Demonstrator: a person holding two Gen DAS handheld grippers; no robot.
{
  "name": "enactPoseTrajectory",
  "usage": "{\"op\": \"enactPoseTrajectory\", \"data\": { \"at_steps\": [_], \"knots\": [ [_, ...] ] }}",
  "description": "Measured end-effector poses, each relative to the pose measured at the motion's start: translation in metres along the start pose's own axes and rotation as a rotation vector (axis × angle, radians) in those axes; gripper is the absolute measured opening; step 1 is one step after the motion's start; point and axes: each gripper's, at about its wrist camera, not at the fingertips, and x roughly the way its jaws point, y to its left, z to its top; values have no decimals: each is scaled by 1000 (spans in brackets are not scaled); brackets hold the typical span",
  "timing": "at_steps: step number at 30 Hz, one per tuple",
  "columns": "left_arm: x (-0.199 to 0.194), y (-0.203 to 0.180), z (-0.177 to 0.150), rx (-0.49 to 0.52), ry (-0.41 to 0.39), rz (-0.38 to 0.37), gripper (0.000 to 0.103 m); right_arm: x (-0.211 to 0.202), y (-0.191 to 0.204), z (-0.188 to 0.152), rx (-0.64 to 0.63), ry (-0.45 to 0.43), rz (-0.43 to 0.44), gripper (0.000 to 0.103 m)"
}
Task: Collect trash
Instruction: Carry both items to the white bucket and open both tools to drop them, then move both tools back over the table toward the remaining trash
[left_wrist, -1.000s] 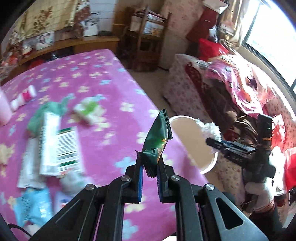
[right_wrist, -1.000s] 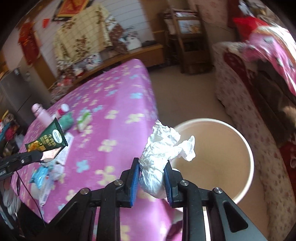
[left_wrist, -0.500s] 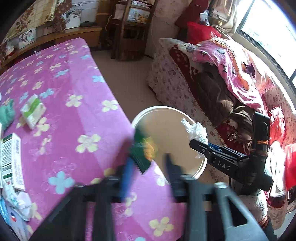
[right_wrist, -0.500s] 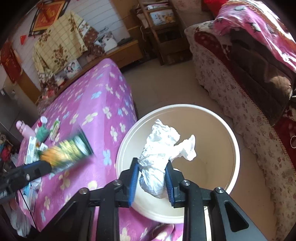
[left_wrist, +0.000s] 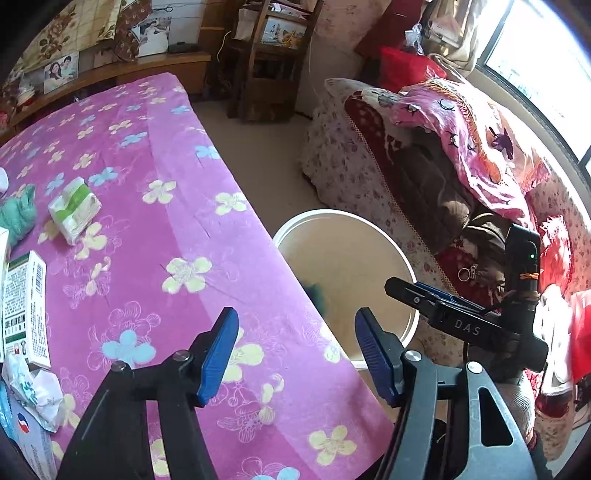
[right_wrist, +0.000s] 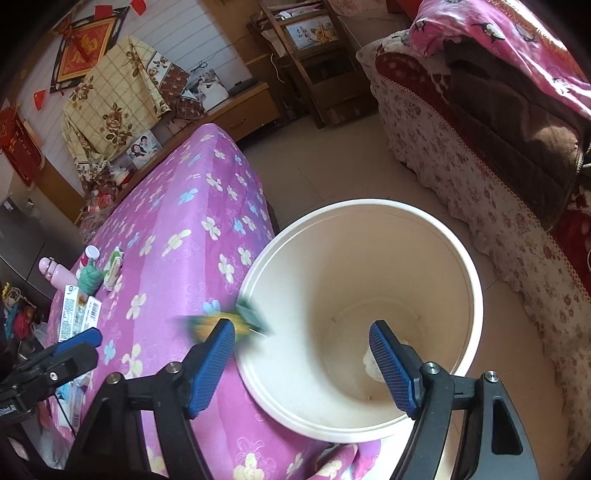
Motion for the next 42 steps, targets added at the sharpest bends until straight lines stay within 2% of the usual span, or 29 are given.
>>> {"op": "enactPoseTrajectory", "data": {
  "at_steps": [9,16,24,33,42],
  "knots": [
    [-15,0,-12,31,-18,35,66,-11,21,-3,-48,-4,4,79],
    [-40,15,-24,27,-65,126,66,-21,50,-10,-86,-8,11,79],
    [-74,42,-37,-7,-127,195,66,-40,101,-20,-173,-41,23,79],
    [-118,89,-52,-75,-179,271,66,-52,173,-30,-268,-62,73,79],
    [-166,170,-74,-190,-213,370,66,-30,248,-45,-367,-23,122,79]
  ]
}}
